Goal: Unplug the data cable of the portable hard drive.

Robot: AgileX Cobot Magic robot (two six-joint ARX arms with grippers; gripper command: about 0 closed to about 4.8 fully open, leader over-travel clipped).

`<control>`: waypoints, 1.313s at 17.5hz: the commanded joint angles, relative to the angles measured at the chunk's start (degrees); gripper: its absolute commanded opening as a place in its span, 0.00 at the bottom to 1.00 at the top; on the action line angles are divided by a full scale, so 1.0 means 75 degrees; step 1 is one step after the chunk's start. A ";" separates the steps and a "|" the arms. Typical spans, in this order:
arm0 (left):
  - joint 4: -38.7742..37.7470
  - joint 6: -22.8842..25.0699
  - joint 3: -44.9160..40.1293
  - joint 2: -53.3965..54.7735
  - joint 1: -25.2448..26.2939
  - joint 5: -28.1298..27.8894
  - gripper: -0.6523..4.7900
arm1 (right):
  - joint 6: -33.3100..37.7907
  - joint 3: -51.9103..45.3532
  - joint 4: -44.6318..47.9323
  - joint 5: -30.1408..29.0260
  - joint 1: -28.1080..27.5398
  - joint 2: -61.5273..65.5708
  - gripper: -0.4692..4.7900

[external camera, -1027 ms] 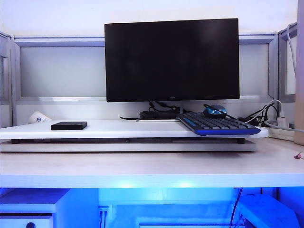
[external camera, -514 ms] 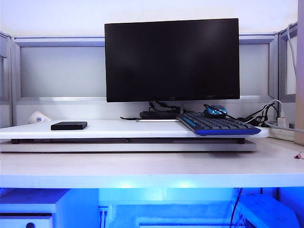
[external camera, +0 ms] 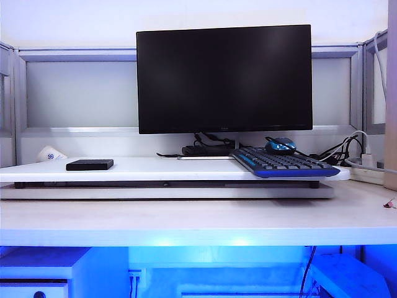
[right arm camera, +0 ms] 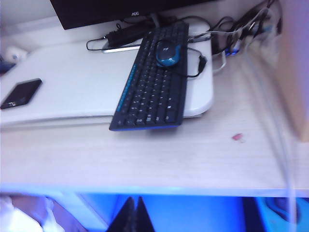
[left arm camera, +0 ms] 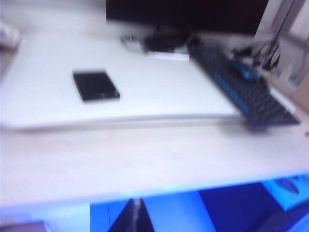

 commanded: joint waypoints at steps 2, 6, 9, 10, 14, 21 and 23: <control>0.2078 -0.0525 -0.1224 -0.0026 0.0003 -0.0309 0.11 | 0.0143 -0.0947 0.2014 0.0020 0.0017 0.0035 0.08; 0.3147 -0.0679 -0.2634 -0.0026 0.0000 -0.0495 0.11 | 0.0149 -0.2361 0.3142 0.0023 0.0017 0.0032 0.08; 0.3797 -0.0676 -0.3389 -0.0026 0.0000 -0.0484 0.11 | 0.0178 -0.3270 0.3593 0.0020 0.0017 0.0020 0.08; 0.3963 -0.0659 -0.3590 -0.0026 0.0000 -0.0481 0.11 | 0.0178 -0.3538 0.3620 0.0032 0.0017 0.0020 0.08; 0.3995 0.0230 -0.3876 -0.0023 -0.0003 -0.0440 0.11 | 0.0070 -0.4004 0.3727 0.0087 0.0017 0.0093 0.08; 0.3958 0.1378 -0.3876 0.0038 -0.0003 -0.0702 0.11 | -0.0425 -0.4013 0.4313 0.1035 0.0009 0.1897 0.08; 0.3966 0.1352 -0.3876 0.0038 -0.0003 -0.0644 0.11 | -0.0449 -0.3794 0.5004 0.0516 0.0052 0.0551 0.08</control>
